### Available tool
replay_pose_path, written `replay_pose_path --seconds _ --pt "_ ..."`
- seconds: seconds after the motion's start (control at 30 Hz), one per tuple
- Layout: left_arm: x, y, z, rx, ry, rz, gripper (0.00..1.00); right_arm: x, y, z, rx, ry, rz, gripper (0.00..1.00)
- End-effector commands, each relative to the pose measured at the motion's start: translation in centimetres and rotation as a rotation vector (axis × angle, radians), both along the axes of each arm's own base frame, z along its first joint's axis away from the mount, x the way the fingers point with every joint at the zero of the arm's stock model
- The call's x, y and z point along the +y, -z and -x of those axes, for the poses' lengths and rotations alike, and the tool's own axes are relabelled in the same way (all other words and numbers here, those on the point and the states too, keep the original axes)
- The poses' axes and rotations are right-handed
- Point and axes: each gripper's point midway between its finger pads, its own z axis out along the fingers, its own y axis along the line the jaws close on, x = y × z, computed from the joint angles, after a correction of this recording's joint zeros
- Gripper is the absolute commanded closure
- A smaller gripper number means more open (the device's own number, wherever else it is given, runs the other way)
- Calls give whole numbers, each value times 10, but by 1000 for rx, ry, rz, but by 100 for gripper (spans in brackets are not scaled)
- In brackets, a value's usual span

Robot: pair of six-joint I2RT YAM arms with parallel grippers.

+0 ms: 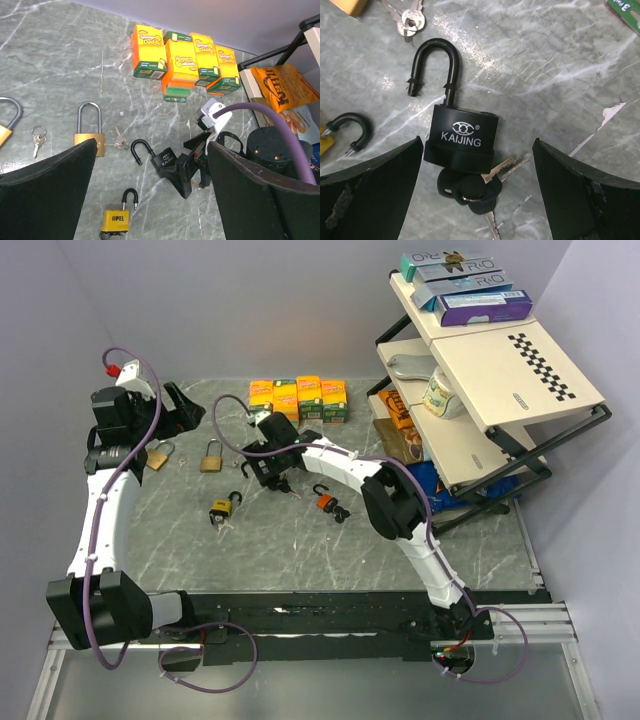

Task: Lock with the key
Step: Pick up the lock from the center of the board.

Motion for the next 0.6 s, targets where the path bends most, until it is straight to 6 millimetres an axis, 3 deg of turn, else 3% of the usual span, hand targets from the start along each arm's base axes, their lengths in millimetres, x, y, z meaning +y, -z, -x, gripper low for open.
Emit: replay_pose_path --seconds 0.0,0.17,0.23,0.47,0.5,0.57 --pt "10 -18 -1 -44 -53 -20 4 14 -2 -8 -48 18 -6 1" --pt "14 -21 5 -59 -76 -36 4 18 14 -6 -49 7 22 3" --pt "13 -19 6 -57 -68 -47 4 15 22 -6 -47 10 41 9" --pt "11 -8 0 2 -29 -58 4 8 23 -6 -70 12 84 21" --pt "9 -5 -1 11 -19 -56 4 4 24 -5 -70 11 102 30" --pt "9 -3 -3 21 -11 -54 4 -1 24 -1 -54 0 117 36"
